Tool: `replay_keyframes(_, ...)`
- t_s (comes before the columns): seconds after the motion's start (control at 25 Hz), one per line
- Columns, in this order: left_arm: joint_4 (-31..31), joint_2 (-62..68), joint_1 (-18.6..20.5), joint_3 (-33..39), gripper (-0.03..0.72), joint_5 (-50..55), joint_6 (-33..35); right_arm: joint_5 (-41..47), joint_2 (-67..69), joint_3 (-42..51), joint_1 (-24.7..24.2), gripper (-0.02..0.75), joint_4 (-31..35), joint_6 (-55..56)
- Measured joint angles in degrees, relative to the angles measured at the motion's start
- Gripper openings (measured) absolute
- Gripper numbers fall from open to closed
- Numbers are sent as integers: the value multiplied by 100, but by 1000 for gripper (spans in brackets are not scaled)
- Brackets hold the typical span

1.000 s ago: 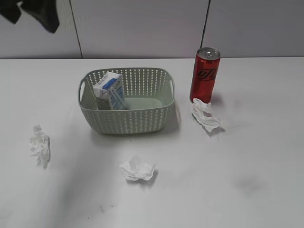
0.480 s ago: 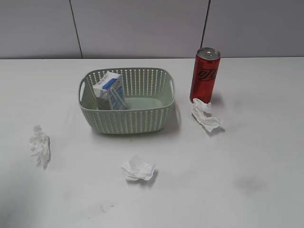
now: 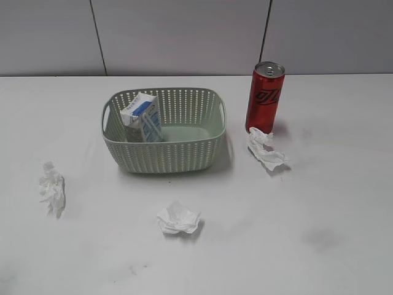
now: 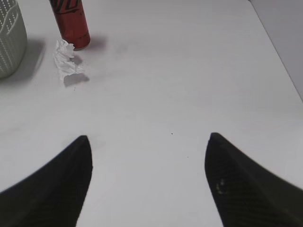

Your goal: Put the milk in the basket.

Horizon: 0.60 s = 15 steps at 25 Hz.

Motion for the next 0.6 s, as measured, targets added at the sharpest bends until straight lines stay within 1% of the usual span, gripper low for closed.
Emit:
replay_keyframes(0.28, -440, -1631, 7, 694, 590, -26, -14, 0, 0, 0, 0, 589, 0, 0)
replay_keyframes(0.52, -483, -2692, 7, 1142, 590, -25, 0, 0, 0, 0, 0, 589, 0, 0)
replay_keyframes(0.6, -485, -2909, 7, 1248, 590, -50, 120, 0, 0, 0, 0, 589, 0, 0)
